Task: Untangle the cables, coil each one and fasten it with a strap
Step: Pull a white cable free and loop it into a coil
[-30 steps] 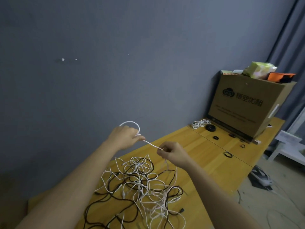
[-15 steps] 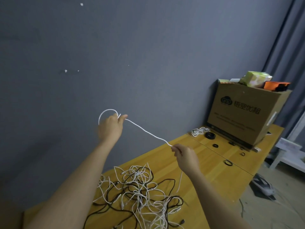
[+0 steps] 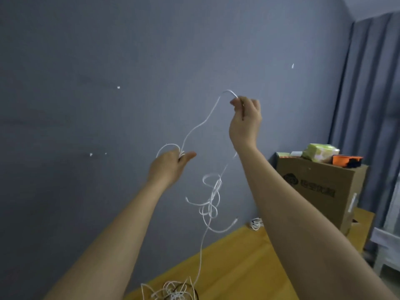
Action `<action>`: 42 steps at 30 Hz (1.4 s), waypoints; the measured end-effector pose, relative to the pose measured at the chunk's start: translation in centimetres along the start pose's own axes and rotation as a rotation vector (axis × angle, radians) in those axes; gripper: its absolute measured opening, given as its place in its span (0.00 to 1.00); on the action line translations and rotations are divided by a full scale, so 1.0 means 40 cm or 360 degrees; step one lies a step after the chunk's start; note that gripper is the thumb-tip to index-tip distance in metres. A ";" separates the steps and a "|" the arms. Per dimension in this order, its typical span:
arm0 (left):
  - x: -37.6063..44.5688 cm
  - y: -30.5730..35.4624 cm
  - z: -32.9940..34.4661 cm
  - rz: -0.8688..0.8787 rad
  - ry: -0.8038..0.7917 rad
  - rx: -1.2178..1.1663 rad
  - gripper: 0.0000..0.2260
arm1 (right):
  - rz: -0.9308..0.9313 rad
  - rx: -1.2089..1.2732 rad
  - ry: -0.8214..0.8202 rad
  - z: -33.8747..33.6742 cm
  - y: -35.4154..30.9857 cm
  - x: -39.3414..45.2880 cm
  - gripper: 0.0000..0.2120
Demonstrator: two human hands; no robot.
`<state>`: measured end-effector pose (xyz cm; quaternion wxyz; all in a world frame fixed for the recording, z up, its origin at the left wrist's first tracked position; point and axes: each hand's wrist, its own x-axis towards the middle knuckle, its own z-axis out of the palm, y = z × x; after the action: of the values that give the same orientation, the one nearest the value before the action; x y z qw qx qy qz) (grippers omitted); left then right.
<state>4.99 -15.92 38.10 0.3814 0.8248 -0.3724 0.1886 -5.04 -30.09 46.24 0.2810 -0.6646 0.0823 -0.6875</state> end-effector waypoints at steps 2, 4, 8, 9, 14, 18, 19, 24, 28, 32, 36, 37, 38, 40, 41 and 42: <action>-0.006 0.017 -0.002 0.0055 -0.0033 -0.0044 0.23 | 0.0160 -0.0095 -0.0073 0.011 0.034 -0.018 0.13; -0.028 0.016 0.005 0.0091 -0.0083 -0.0189 0.22 | 0.0439 -0.0163 -0.0234 0.015 0.096 -0.061 0.14; -0.084 -0.023 0.036 0.0068 -0.0239 -0.0592 0.20 | 0.0675 -0.0213 -0.0453 -0.003 0.189 -0.145 0.14; -0.098 -0.035 0.045 0.0040 -0.0323 -0.0728 0.19 | 0.0690 -0.0288 -0.0508 -0.012 0.204 -0.162 0.13; -0.155 -0.053 0.065 -0.0081 -0.0579 -0.1238 0.16 | 0.0755 -0.0275 -0.0726 -0.036 0.250 -0.267 0.11; -0.188 -0.064 0.074 -0.0098 -0.0663 -0.1592 0.14 | 0.0801 -0.0257 -0.1084 -0.041 0.285 -0.388 0.11; -0.194 -0.066 0.077 -0.0106 -0.0654 -0.1663 0.14 | 0.0697 -0.0415 -0.1255 -0.046 0.297 -0.424 0.11; -0.201 -0.075 0.103 -0.0279 -0.0499 -0.1906 0.13 | 0.0449 -0.0552 -0.1746 -0.082 0.309 -0.620 0.14; -0.207 -0.101 0.143 -0.0298 -0.0349 -0.1492 0.12 | 0.0168 -0.0581 -0.1896 -0.115 0.316 -0.746 0.15; -0.222 -0.137 0.201 -0.0254 -0.0412 -0.1211 0.09 | -0.0194 -0.0520 -0.1813 -0.135 0.295 -0.790 0.19; -0.255 -0.196 0.235 -0.0001 -0.0693 -0.0311 0.12 | -0.0249 -0.0393 -0.1513 -0.156 0.269 -0.768 0.19; -0.264 -0.200 0.235 0.0040 -0.0758 -0.0106 0.14 | -0.0168 -0.0373 -0.1459 -0.161 0.265 -0.756 0.19; -0.272 -0.201 0.235 0.0089 -0.0803 0.0059 0.14 | -0.0078 -0.0364 -0.1407 -0.166 0.264 -0.742 0.19; -0.285 -0.193 0.233 0.0195 -0.0864 0.0248 0.12 | 0.0015 -0.0414 -0.1290 -0.176 0.268 -0.704 0.18; -0.291 -0.188 0.230 0.0231 -0.0886 0.0277 0.12 | 0.0043 -0.0466 -0.1239 -0.179 0.272 -0.682 0.14; -0.296 -0.182 0.227 0.0254 -0.0884 0.0258 0.12 | 0.0101 -0.0511 -0.1198 -0.183 0.277 -0.659 0.10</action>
<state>3.05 -14.20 21.71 0.1817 0.8408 -0.5098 0.0143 -10.08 -28.11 17.21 0.2052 -0.9022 0.1006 -0.3657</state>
